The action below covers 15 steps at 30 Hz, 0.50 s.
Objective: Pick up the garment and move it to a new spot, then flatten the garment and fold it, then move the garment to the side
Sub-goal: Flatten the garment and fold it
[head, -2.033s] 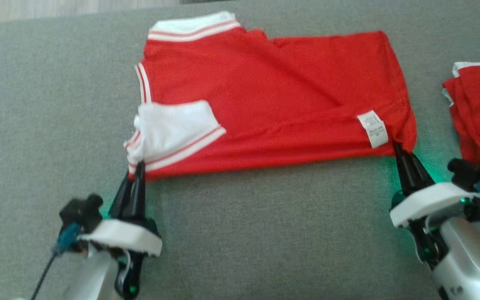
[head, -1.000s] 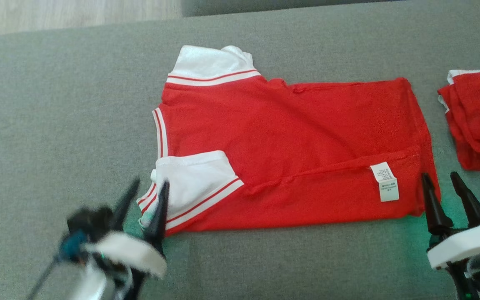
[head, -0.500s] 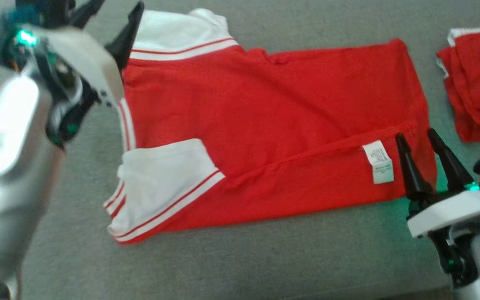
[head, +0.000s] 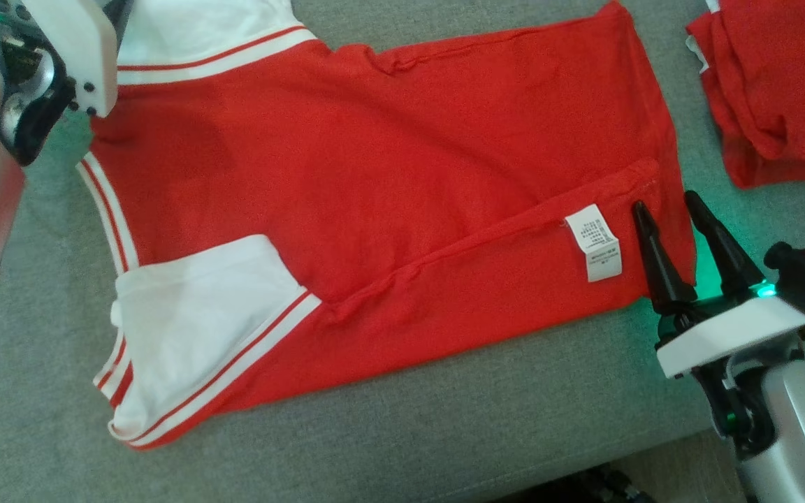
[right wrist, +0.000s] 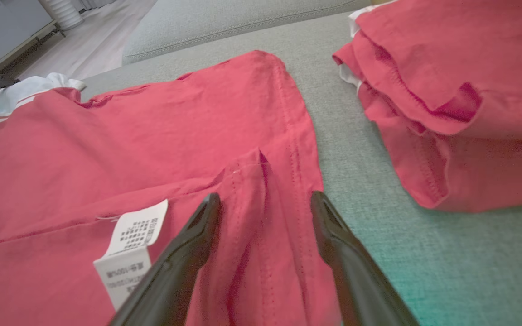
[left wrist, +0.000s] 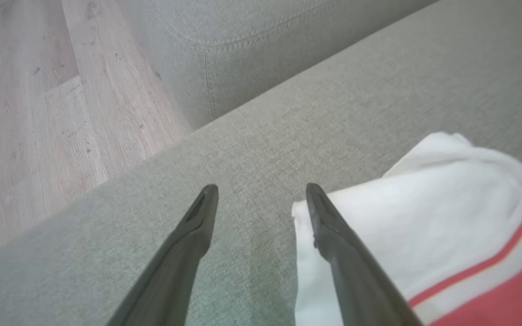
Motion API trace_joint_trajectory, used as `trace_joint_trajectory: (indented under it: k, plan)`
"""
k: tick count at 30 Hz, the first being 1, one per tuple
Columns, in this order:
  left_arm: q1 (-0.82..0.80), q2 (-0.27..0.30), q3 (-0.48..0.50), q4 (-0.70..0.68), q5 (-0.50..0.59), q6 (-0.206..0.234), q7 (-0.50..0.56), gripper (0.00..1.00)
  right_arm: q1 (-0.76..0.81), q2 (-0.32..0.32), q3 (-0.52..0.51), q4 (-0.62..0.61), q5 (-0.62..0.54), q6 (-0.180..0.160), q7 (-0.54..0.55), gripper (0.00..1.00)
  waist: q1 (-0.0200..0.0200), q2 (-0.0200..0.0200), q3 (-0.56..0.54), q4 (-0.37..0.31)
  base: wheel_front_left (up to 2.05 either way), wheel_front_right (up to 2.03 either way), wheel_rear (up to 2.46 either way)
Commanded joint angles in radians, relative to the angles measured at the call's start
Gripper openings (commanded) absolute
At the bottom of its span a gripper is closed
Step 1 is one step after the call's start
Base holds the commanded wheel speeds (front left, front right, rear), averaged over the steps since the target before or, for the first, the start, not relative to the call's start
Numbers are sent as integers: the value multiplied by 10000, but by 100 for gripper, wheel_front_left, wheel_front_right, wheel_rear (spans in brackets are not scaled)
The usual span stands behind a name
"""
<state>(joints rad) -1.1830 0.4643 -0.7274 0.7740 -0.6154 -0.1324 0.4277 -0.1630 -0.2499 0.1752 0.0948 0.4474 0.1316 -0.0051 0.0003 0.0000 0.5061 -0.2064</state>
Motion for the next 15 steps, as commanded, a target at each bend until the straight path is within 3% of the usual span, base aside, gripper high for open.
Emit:
trace_joint_trajectory:
  k: [1, 13, 14, 15]
  plan:
    - [-526, 470, 66, -109, -120, 19, 96, 100, -87, -169, 175, -190, 53, -9, -144, 100, -3, 0, 81, -56, 0, 0, 0]
    - [-777, 1064, -2044, -538, -1585, 18, 767, 100, -382, -106, 272, 104, 55, -9, -352, 100, -3, 0, 222, 65, 0, 0, 0]
    - [-790, 1085, -2172, -591, -1697, 18, 773, 93, -417, -105, 302, 113, 63, -9, -357, 100, -3, 0, 243, 50, 0, 0, 0]
    - [-796, 1103, -2304, -651, -1820, 18, 791, 69, -448, -112, 326, 122, 72, -9, -366, 100, -3, 0, 264, 36, 0, 0, 0]
